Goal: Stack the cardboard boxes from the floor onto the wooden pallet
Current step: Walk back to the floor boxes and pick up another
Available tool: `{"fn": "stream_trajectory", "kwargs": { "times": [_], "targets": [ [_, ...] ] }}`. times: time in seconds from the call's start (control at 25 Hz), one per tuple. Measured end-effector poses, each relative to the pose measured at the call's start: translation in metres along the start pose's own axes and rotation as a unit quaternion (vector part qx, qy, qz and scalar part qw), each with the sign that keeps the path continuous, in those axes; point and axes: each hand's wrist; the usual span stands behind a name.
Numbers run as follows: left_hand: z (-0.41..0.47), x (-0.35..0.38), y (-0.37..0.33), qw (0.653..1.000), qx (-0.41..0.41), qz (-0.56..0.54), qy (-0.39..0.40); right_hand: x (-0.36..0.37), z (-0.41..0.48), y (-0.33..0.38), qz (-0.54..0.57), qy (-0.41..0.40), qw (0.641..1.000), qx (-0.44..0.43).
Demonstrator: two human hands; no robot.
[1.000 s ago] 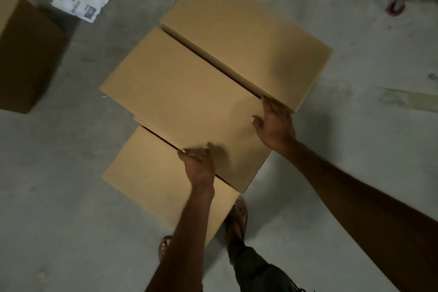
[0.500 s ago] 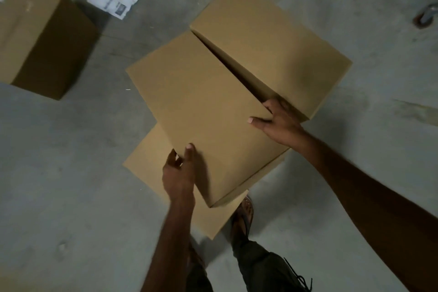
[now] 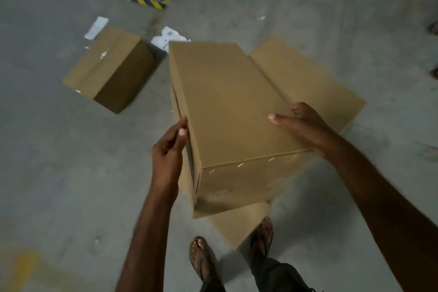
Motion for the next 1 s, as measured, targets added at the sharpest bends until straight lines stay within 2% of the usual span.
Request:
{"fn": "stream_trajectory", "kwargs": {
  "times": [0.12,0.2,0.28,0.4,0.52,0.68,0.76,0.88,1.0],
  "targets": [
    [-0.009,-0.029,-0.034,0.998,0.057,-0.002,-0.017,0.011,-0.042,0.026,0.133,-0.024,0.990,-0.047],
    [-0.015,-0.040,-0.063,0.999,0.008,0.003,-0.038,0.025,-0.068,0.040,0.218,-0.035,0.972,-0.083],
    [-0.020,-0.053,-0.087,0.998,-0.047,0.035,-0.020,0.032,-0.087,0.054,0.296,-0.049,0.946,-0.120],
    [-0.029,-0.078,-0.114,0.997,-0.011,0.077,0.027,0.028,-0.110,0.082,0.350,-0.067,0.920,-0.160],
    [-0.037,-0.097,-0.134,0.995,0.028,0.086,0.047,0.015,-0.133,0.115,0.323,-0.044,0.927,-0.187],
    [-0.059,-0.106,-0.160,0.998,0.021,-0.014,0.065,-0.002,-0.158,0.149,0.222,0.024,0.952,-0.207],
    [-0.074,-0.103,-0.154,0.998,0.025,-0.023,0.052,-0.001,-0.162,0.151,0.165,0.039,0.965,-0.202],
    [-0.083,-0.102,-0.111,0.999,-0.026,-0.023,0.025,0.007,-0.166,0.145,0.139,0.058,0.976,-0.157],
    [-0.083,-0.104,-0.062,0.991,-0.109,-0.046,0.055,0.023,-0.160,0.122,0.114,0.087,0.985,-0.095]
  ]
}}
Point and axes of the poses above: each hand's wrist, its own z-axis towards the middle knuckle, its own x-axis out of the palm, y = z × x, and after that the axes turned 4 degrees about -z, right-handed
